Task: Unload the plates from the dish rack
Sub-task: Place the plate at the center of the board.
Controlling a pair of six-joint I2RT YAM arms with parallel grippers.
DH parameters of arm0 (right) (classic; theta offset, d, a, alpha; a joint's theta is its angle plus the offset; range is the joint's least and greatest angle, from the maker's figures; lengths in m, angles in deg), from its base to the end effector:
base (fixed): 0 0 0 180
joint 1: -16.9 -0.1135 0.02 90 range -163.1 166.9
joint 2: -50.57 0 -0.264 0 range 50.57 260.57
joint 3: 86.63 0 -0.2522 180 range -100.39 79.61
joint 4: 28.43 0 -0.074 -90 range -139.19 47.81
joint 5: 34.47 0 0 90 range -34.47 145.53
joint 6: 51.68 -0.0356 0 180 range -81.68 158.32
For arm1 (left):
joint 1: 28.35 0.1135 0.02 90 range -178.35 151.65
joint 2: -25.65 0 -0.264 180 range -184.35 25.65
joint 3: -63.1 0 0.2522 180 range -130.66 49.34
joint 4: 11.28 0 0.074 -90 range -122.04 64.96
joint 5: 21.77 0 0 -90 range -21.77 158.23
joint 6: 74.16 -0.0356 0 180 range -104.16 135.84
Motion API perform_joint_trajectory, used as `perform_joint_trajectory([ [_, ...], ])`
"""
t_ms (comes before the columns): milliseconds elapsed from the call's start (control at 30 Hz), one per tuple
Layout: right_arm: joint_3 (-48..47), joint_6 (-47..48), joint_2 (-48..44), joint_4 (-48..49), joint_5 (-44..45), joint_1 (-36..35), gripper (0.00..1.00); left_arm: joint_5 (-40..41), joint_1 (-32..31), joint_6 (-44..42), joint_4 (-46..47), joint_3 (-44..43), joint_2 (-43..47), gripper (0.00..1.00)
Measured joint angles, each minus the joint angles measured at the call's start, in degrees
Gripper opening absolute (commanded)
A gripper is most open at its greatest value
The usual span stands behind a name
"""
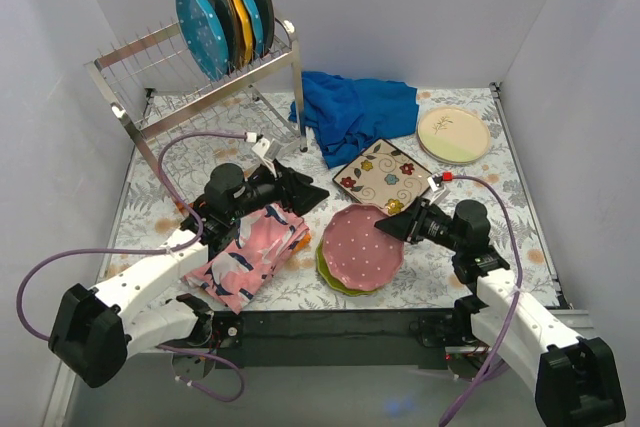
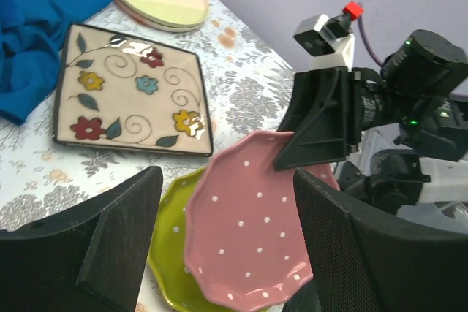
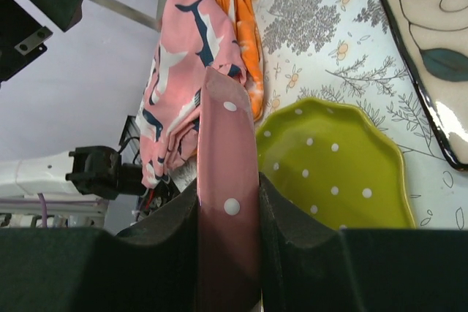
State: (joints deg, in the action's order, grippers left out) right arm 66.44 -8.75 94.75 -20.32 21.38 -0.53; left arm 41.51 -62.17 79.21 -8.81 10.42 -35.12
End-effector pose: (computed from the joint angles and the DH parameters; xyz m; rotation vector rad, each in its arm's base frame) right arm 0.1597 0.0711 0.2063 0.0051 1.8983 1.3120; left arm 0.1955 -0.1503 0.2980 -0.0895 1.9517 -1.5985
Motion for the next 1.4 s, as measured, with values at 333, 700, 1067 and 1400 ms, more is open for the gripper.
perform_joint_trajectory([
  [333, 0.94, 5.77, 5.75, -0.33, -5.77, 1.51, 0.01, 11.85, -4.79, 0.04, 9.60, 11.21, 4.02, 0.71],
  [700, 0.98, 7.65, 9.75, 1.14, -7.54, 3.82, 0.01, 28.46, -18.23, -8.28, 9.70, 13.92, 4.79, 0.73],
  [1067, 4.31, 3.74, 11.08, 5.51, -4.44, 3.93, 0.01, 36.52, -18.21, -10.03, 14.45, 22.08, 16.81, 0.73],
  [1400, 11.04, -2.03, 9.51, 8.28, 1.29, 3.96, 0.27, 37.90, -18.21, -10.05, 15.50, 22.82, 17.68, 0.73],
])
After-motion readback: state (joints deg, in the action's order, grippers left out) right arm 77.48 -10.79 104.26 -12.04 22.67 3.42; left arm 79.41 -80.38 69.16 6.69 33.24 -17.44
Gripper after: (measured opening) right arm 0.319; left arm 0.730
